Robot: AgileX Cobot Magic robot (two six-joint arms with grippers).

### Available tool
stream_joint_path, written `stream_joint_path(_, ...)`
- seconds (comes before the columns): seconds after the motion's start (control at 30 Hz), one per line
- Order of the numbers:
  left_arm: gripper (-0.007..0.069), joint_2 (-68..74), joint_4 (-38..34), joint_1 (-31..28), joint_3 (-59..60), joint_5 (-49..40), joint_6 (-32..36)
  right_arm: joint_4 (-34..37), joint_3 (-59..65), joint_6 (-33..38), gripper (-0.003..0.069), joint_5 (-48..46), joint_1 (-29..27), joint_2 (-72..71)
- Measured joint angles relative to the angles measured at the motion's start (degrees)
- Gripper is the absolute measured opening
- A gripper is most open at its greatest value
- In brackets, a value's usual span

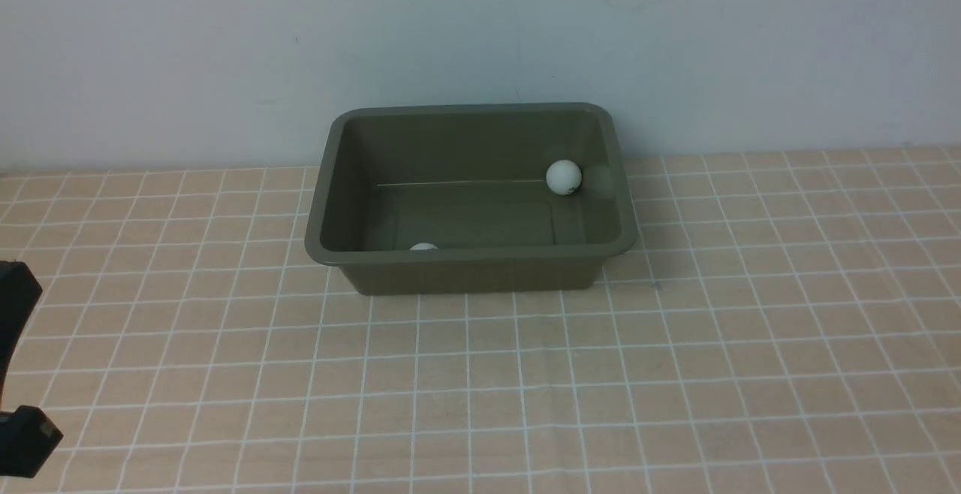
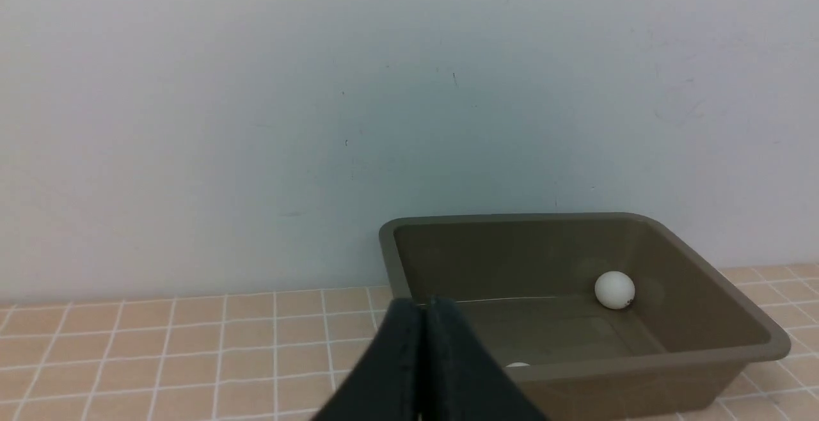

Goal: Put the table tennis balls into the box on the light coffee tablecloth.

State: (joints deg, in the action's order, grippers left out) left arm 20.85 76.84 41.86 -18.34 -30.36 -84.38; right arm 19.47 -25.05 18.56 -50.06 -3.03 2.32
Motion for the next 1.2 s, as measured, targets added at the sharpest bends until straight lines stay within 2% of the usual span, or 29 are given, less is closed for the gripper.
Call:
stream_joint_path(0.63, -0.0069, 0.0, 0.0, 0.0, 0.0, 0.7, 0.0, 0.0, 0.0, 0.0, -0.0018, -2.6, 0.0, 0.0)
stream_joint_path(0.77, -0.0069, 0.0, 1.5, -3.7, 0.0, 0.9, 0.4, 0.0, 0.0, 0.0, -0.0018, -2.7, 0.0, 0.0)
stream_joint_path(0.87, -0.0069, -1.1, 2.1, -15.1, 0.2, 3.5, -1.6, 0.0, 0.0, 0.0, -0.0018, -2.7, 0.0, 0.0)
stream_joint_path(1.03, -0.0069, -6.2, 3.3, -30.6, 2.0, 10.2, -3.7, 0.0, 0.0, 0.0, -0.0018, -2.7, 0.0, 0.0)
stream_joint_path(1.2, -0.0069, -16.5, 5.7, -39.9, 7.0, 17.0, -4.0, 0.0, 0.0, 0.0, -0.0018, -2.7, 0.0, 0.0)
